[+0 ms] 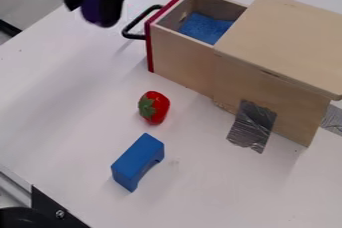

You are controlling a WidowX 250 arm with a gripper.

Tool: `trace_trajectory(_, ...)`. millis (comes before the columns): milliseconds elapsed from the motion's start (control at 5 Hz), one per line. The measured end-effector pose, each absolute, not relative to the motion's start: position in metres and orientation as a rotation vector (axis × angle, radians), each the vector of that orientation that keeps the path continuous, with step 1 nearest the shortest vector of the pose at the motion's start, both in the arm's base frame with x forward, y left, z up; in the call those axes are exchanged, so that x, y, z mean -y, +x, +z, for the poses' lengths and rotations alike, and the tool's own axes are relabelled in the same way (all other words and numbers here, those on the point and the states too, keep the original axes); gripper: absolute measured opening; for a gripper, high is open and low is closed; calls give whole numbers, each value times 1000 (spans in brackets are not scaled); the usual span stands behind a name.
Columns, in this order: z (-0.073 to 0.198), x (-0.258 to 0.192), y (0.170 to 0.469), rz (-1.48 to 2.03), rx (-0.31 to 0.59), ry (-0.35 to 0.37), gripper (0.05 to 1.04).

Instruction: Take the eggplant and put it in the middle of the table

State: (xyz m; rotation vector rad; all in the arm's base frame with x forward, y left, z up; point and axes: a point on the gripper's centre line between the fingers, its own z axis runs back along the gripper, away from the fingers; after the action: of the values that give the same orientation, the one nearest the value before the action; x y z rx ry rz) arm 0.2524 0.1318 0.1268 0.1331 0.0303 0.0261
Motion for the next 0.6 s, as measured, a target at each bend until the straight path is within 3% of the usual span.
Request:
trace_trajectory(200,106,-150,232,24,-75,188,885)
trace_trajectory(600,27,-177,212,10,-224,175,885)
